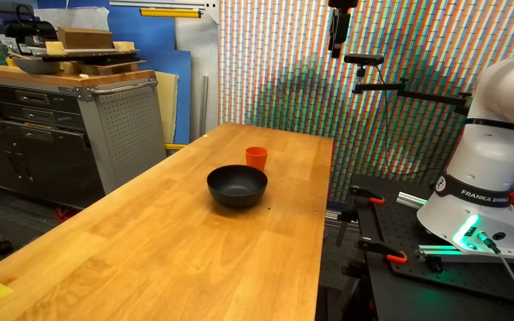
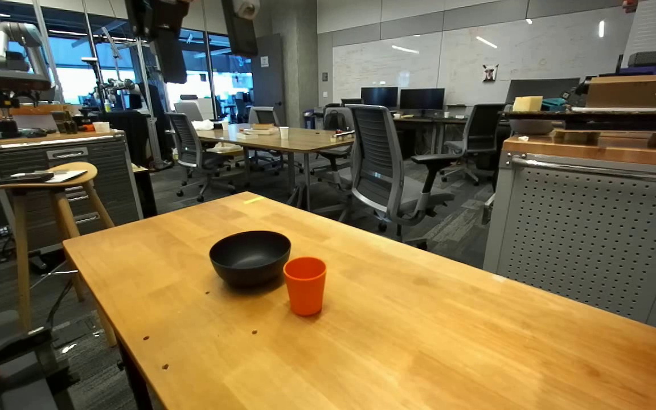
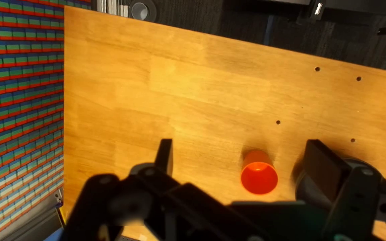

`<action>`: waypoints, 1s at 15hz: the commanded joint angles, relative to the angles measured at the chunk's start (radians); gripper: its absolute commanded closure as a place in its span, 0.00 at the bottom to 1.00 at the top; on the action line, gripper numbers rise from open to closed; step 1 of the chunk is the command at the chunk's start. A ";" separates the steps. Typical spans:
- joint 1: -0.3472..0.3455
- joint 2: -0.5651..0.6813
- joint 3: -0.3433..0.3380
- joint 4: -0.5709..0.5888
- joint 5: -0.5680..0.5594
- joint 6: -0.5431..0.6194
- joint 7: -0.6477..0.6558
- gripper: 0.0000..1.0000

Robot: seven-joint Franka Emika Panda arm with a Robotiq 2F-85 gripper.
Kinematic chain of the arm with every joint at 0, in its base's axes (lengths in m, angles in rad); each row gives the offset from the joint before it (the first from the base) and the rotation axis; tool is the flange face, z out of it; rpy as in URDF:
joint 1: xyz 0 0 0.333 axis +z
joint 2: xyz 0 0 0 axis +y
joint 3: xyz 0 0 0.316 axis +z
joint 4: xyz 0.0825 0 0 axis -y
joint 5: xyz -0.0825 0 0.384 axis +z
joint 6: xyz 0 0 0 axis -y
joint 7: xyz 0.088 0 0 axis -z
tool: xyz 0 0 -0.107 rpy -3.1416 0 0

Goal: Put the cup in the bowl

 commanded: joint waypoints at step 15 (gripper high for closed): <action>0.024 0.809 0.066 0.524 0.166 0.318 -0.231 0.00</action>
